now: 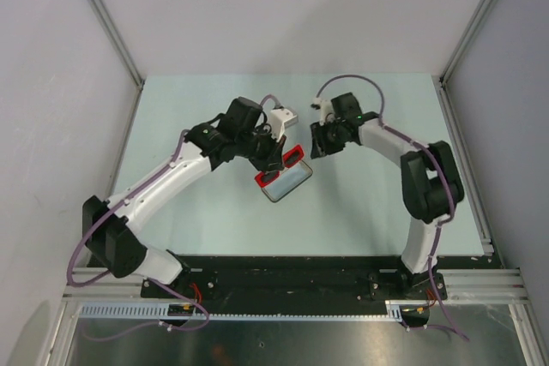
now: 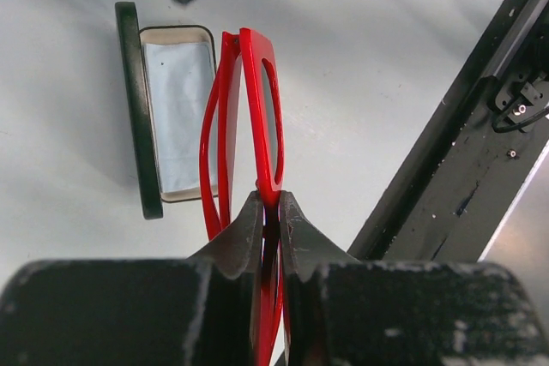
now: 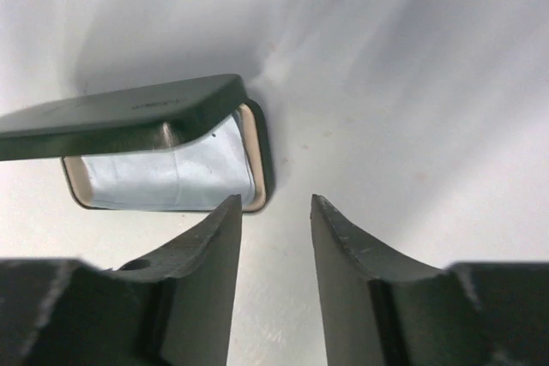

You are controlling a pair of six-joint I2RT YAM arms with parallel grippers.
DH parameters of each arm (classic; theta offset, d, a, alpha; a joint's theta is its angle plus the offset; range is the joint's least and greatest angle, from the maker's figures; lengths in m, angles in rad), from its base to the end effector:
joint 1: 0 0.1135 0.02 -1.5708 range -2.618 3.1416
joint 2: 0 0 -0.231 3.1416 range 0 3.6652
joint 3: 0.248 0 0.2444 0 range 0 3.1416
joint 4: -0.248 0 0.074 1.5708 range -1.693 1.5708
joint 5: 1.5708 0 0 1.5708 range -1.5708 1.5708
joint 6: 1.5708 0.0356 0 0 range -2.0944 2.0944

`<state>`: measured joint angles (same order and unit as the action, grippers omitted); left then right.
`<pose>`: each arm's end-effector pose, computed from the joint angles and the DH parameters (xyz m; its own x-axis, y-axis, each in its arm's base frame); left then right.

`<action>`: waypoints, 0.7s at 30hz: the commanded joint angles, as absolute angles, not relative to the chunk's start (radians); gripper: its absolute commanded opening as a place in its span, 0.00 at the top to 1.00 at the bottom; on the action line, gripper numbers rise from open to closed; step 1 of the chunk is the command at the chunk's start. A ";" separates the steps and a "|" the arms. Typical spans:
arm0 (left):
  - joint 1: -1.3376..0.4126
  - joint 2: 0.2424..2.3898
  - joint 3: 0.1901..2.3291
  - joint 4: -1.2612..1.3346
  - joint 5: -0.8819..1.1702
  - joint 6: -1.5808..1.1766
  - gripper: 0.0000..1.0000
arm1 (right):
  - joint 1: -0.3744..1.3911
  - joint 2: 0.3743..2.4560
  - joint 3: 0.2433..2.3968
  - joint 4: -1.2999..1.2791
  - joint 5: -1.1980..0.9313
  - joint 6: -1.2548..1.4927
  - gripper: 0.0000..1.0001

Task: Organize the sunglasses

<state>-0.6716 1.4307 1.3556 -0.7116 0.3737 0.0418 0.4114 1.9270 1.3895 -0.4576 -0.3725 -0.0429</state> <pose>0.2300 -0.1994 0.3084 -0.5211 0.4639 -0.7164 0.8036 0.5495 -0.2287 0.3551 0.1691 0.1703 -0.7444 -0.3683 -0.5570 -0.5865 0.7594 0.2816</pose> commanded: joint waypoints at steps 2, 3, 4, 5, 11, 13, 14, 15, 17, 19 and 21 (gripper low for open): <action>-0.667 1.505 1.350 -0.626 0.440 0.045 1.00 | 0.249 1.693 1.272 -0.376 -0.376 0.188 0.59; -0.667 1.517 1.342 -0.602 0.446 0.038 0.99 | 0.229 1.668 1.255 -0.368 -0.359 0.213 0.60; -0.667 1.535 1.338 -0.588 0.460 0.032 0.99 | 0.213 1.645 1.240 -0.364 -0.359 0.236 0.59; -0.667 1.548 1.330 -0.563 0.469 0.019 1.00 | 0.189 1.605 1.227 -0.364 -0.357 0.239 0.60; -0.680 1.608 1.264 -0.421 0.519 -0.049 0.99 | 0.146 1.528 1.213 -0.420 -0.281 0.261 0.59; -0.684 1.624 1.244 -0.385 0.506 -0.070 0.99 | 0.129 1.513 1.197 -0.423 -0.276 0.267 0.59; -0.684 1.644 1.229 -0.356 0.496 -0.081 1.00 | 0.127 1.511 1.190 -0.423 -0.278 0.273 0.59; -0.684 1.654 1.221 -0.339 0.491 -0.090 1.00 | 0.120 1.508 1.178 -0.422 -0.285 0.272 0.59; -0.684 1.664 1.197 -0.286 0.477 -0.110 1.00 | 0.117 1.505 1.169 -0.423 -0.291 0.275 0.59; -0.684 1.684 1.187 -0.261 0.457 -0.117 1.00 | 0.115 1.502 1.157 -0.422 -0.293 0.276 0.59; -0.684 1.706 1.186 -0.232 0.449 -0.123 1.00 | 0.115 1.502 1.151 -0.423 -0.295 0.276 0.59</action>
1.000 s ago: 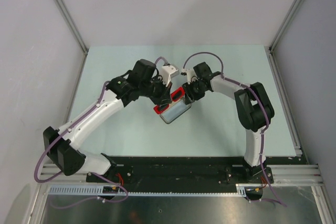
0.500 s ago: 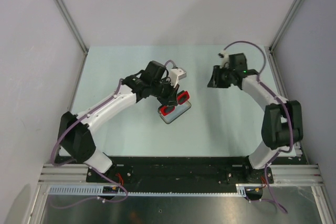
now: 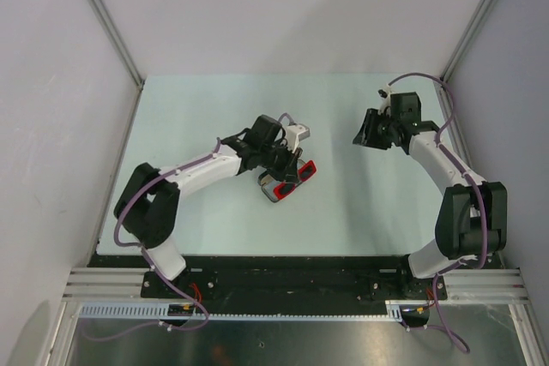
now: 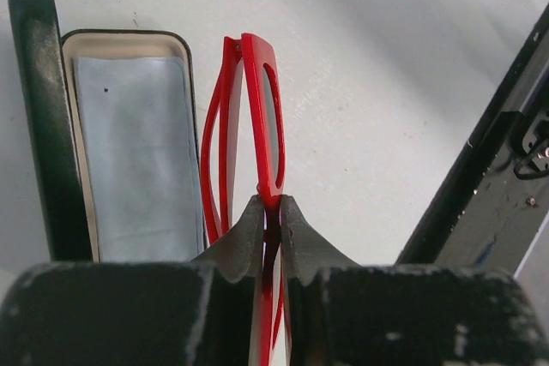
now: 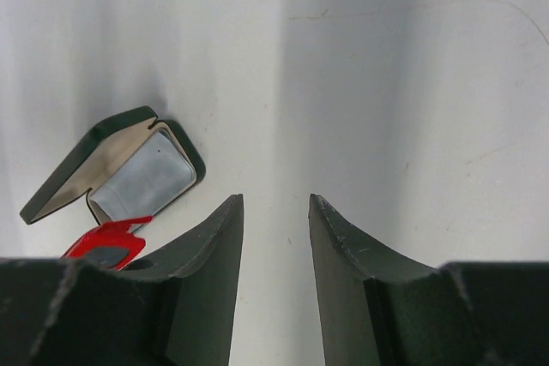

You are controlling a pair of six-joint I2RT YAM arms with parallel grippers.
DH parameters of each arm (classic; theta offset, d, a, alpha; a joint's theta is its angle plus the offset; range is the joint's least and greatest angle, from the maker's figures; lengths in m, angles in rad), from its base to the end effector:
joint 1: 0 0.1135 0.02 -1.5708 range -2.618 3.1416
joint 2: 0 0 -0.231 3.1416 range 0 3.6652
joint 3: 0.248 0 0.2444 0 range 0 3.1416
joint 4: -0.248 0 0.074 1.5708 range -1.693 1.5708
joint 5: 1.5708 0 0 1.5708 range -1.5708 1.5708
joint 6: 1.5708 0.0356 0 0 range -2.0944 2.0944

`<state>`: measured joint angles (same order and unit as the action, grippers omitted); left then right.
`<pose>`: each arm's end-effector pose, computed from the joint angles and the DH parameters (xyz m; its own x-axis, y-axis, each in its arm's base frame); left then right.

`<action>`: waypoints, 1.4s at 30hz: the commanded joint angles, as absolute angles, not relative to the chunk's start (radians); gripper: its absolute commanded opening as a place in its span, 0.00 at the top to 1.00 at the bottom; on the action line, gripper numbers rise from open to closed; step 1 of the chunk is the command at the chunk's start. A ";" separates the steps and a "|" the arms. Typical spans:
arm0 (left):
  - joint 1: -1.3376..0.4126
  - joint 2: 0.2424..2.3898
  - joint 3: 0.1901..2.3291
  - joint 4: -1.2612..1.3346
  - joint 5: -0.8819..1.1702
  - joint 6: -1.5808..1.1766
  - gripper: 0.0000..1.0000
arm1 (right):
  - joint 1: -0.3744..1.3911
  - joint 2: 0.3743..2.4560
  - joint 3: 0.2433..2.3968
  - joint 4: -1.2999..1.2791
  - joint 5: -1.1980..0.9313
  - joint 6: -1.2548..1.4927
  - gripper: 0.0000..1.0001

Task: Organize the sunglasses

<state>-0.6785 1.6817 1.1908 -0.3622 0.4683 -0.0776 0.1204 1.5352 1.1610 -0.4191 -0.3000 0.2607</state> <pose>0.2642 -0.2337 0.2046 -0.6460 0.4320 -0.6293 0.7433 0.5435 -0.3900 0.3264 0.0501 0.2366 -0.7662 0.1553 -0.6235 -0.1273 0.9144 0.3843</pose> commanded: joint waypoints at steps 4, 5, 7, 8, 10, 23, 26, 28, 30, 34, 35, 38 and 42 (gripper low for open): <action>-0.684 1.741 1.170 -0.184 0.431 -0.117 1.00 | 0.114 1.499 1.140 -0.426 -0.299 0.273 0.59; -0.684 1.752 1.167 -0.180 0.428 -0.114 1.00 | 0.114 1.499 1.138 -0.426 -0.299 0.273 0.59; -0.684 1.772 1.169 -0.175 0.400 -0.097 1.00 | 0.113 1.497 1.137 -0.428 -0.299 0.272 0.59; -0.684 1.776 1.173 -0.173 0.388 -0.095 1.00 | 0.114 1.496 1.134 -0.428 -0.299 0.270 0.59; -0.684 1.779 1.172 -0.173 0.350 -0.083 0.99 | 0.112 1.496 1.134 -0.430 -0.299 0.270 0.59; -0.684 1.781 1.111 -0.161 0.308 -0.006 1.00 | 0.112 1.514 1.132 -0.420 -0.314 0.273 0.59; -0.684 1.787 1.106 -0.160 0.314 -0.003 0.99 | 0.112 1.519 1.132 -0.422 -0.318 0.272 0.59; -0.686 1.796 1.109 -0.161 0.308 0.026 1.00 | 0.110 1.520 1.132 -0.422 -0.318 0.268 0.59; -0.686 1.802 1.115 -0.158 0.302 0.026 1.00 | 0.112 1.522 1.132 -0.422 -0.322 0.267 0.59; -0.687 1.819 1.131 -0.160 0.296 0.038 1.00 | 0.112 1.528 1.132 -0.420 -0.328 0.268 0.59; -0.689 1.824 1.140 -0.160 0.285 0.043 1.00 | 0.112 1.529 1.134 -0.420 -0.330 0.268 0.59; -0.693 1.833 1.147 -0.160 0.267 0.054 1.00 | 0.112 1.531 1.132 -0.422 -0.337 0.270 0.59; -0.696 1.841 1.146 -0.158 0.255 0.077 1.00 | 0.112 1.531 1.132 -0.425 -0.336 0.265 0.59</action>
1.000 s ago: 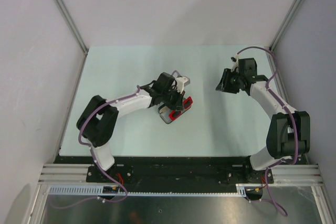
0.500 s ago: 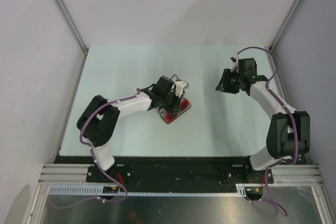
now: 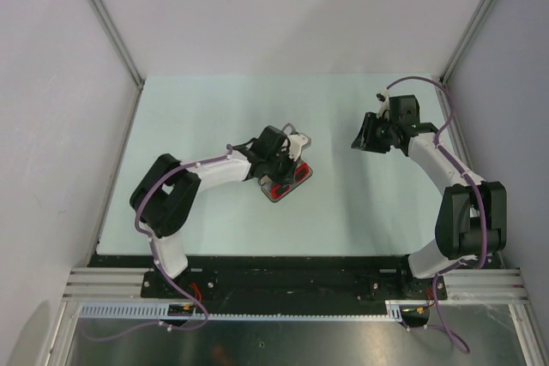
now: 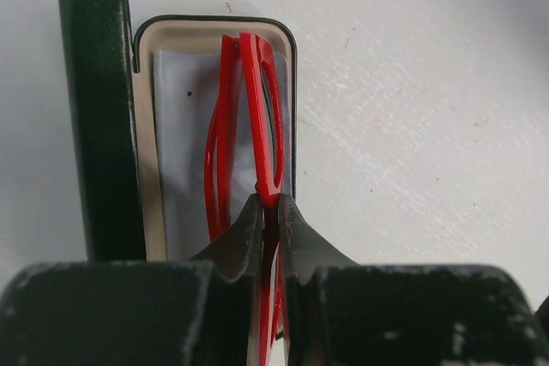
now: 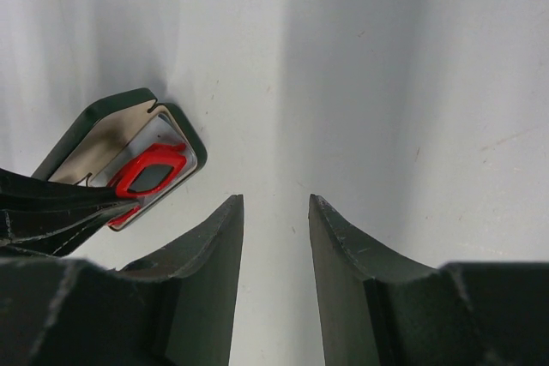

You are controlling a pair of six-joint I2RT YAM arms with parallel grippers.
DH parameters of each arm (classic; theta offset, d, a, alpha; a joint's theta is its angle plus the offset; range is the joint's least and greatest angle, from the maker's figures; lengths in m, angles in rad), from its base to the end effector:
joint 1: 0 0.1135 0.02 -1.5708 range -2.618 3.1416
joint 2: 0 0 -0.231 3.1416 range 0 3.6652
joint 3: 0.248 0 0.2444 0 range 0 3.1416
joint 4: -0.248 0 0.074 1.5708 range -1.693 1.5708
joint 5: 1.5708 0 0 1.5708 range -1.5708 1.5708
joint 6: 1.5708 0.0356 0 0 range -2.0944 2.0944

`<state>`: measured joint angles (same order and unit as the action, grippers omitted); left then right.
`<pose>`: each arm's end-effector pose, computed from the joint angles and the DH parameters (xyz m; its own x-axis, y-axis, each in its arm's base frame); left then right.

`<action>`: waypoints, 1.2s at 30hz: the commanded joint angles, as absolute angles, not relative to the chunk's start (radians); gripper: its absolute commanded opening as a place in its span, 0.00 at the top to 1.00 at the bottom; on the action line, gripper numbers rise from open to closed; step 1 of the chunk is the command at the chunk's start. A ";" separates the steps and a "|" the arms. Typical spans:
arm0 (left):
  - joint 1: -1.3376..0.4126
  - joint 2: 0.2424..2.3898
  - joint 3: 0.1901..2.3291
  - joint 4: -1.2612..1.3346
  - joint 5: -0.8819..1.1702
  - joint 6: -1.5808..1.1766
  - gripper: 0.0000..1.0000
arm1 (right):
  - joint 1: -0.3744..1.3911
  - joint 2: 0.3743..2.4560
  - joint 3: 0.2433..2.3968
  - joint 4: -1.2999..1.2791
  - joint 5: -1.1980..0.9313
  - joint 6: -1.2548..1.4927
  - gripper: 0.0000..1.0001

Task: Organize the sunglasses

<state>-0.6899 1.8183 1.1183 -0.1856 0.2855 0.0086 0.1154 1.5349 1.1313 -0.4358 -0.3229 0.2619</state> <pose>0.2751 -0.2400 0.1470 -0.5908 0.4982 -0.6347 0.7533 0.6224 -0.2126 0.3217 0.0487 0.2263 -0.7969 0.1548 -0.5840 -0.1174 0.9085 0.4010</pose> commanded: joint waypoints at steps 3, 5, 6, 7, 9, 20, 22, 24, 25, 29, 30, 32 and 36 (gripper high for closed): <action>-0.699 1.839 1.147 -0.158 0.253 0.084 1.00 | 0.112 1.532 1.132 -0.425 -0.337 0.264 0.59; -0.703 1.839 1.146 -0.158 0.250 0.086 1.00 | 0.112 1.534 1.132 -0.425 -0.339 0.265 0.59; -0.706 1.835 1.146 -0.158 0.247 0.093 0.99 | 0.112 1.534 1.132 -0.423 -0.341 0.265 0.59; -0.709 1.830 1.147 -0.158 0.244 0.097 0.99 | 0.112 1.537 1.134 -0.423 -0.342 0.268 0.59; -0.712 1.825 1.147 -0.160 0.245 0.101 1.00 | 0.112 1.539 1.132 -0.423 -0.342 0.267 0.59; -0.712 1.845 1.127 -0.161 0.252 0.060 0.87 | 0.118 1.539 1.132 -0.422 -0.347 0.272 0.59; -0.712 1.844 1.126 -0.161 0.241 0.049 0.80 | 0.120 1.539 1.132 -0.420 -0.345 0.273 0.59; -0.712 1.839 1.126 -0.160 0.233 0.043 0.72 | 0.124 1.539 1.132 -0.420 -0.345 0.273 0.59; -0.712 1.839 1.127 -0.161 0.229 0.040 0.71 | 0.126 1.539 1.132 -0.420 -0.345 0.275 0.59; -0.713 1.835 1.129 -0.161 0.221 0.032 0.67 | 0.130 1.536 1.132 -0.419 -0.345 0.276 0.59; -0.713 1.833 1.131 -0.160 0.219 0.031 0.66 | 0.132 1.534 1.132 -0.420 -0.344 0.275 0.59; -0.716 1.827 1.131 -0.161 0.210 0.029 0.64 | 0.133 1.531 1.132 -0.422 -0.341 0.275 0.59; -0.724 1.812 1.132 -0.160 0.192 0.020 0.60 | 0.146 1.526 1.134 -0.423 -0.344 0.267 0.58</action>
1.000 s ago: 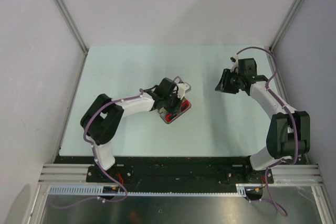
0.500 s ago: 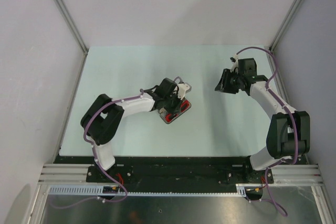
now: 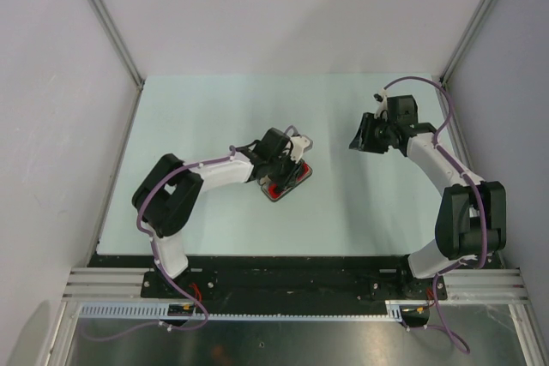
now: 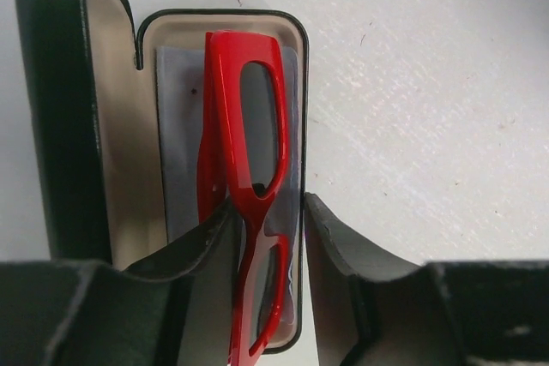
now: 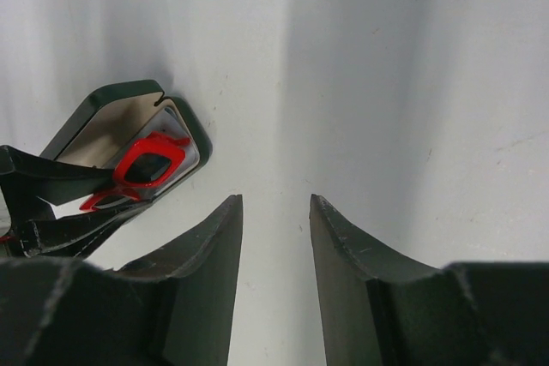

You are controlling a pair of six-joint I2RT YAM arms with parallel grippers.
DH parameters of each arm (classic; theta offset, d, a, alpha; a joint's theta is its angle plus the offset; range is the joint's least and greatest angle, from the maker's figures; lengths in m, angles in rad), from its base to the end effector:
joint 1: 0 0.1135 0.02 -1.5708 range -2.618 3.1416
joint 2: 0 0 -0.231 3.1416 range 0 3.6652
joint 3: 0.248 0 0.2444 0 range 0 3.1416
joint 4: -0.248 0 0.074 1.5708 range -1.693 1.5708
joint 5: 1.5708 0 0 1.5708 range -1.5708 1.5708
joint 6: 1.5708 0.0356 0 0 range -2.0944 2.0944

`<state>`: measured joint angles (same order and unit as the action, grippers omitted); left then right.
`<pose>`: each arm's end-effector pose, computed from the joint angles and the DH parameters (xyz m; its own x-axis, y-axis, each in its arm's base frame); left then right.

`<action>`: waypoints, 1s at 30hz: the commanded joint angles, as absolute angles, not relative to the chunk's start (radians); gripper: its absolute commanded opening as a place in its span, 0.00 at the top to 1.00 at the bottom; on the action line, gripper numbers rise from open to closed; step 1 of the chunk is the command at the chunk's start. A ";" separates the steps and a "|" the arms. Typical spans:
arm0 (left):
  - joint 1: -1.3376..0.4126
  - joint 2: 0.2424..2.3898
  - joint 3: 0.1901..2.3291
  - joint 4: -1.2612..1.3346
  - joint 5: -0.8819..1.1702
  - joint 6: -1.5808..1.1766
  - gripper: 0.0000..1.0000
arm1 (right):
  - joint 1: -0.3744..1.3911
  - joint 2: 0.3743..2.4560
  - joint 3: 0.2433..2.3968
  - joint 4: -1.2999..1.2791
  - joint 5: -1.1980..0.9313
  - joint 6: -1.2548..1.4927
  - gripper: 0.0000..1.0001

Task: Organize the sunglasses

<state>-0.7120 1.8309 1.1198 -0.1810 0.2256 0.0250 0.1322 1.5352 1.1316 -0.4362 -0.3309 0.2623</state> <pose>0.2721 -0.2454 0.1429 -0.5705 0.5246 -0.6319 0.7576 0.6332 -0.1584 0.3207 0.0543 0.2263 -0.8008 0.1409 -0.5821 -0.1367 0.9033 0.4067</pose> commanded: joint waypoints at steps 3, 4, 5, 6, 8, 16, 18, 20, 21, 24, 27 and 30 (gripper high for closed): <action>-0.732 1.804 1.131 -0.161 0.175 0.009 0.57 | 0.163 1.528 1.132 -0.420 -0.338 0.261 0.55; -0.733 1.799 1.128 -0.163 0.167 0.006 0.56 | 0.167 1.526 1.132 -0.419 -0.334 0.259 0.54; -0.738 1.795 1.124 -0.161 0.157 0.006 0.54 | 0.175 1.528 1.132 -0.420 -0.333 0.259 0.54; -0.739 1.790 1.123 -0.164 0.149 0.006 0.53 | 0.178 1.528 1.132 -0.417 -0.327 0.261 0.54; -0.749 1.779 1.115 -0.166 0.121 -0.034 0.52 | 0.184 1.529 1.132 -0.416 -0.324 0.262 0.53; -0.778 1.750 1.109 -0.170 0.005 -0.066 0.45 | 0.192 1.532 1.132 -0.414 -0.314 0.267 0.53; -0.779 1.747 1.111 -0.170 0.002 -0.067 0.44 | 0.192 1.532 1.132 -0.416 -0.313 0.267 0.53; -0.781 1.746 1.115 -0.176 0.002 -0.067 0.42 | 0.192 1.531 1.132 -0.416 -0.314 0.267 0.52; -0.782 1.747 1.117 -0.176 0.002 -0.067 0.42 | 0.192 1.532 1.132 -0.417 -0.314 0.267 0.52; -0.785 1.746 1.121 -0.179 0.002 -0.067 0.39 | 0.192 1.532 1.132 -0.417 -0.313 0.267 0.52; -0.787 1.746 1.124 -0.186 0.003 -0.067 0.38 | 0.193 1.532 1.132 -0.417 -0.311 0.267 0.52; -0.787 1.749 1.127 -0.192 -0.032 -0.075 0.39 | 0.192 1.532 1.132 -0.417 -0.313 0.267 0.52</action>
<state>-0.7826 1.7988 1.1091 -0.1844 0.0200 -0.0402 0.1883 1.5352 1.1313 -0.4358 -0.3214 0.2619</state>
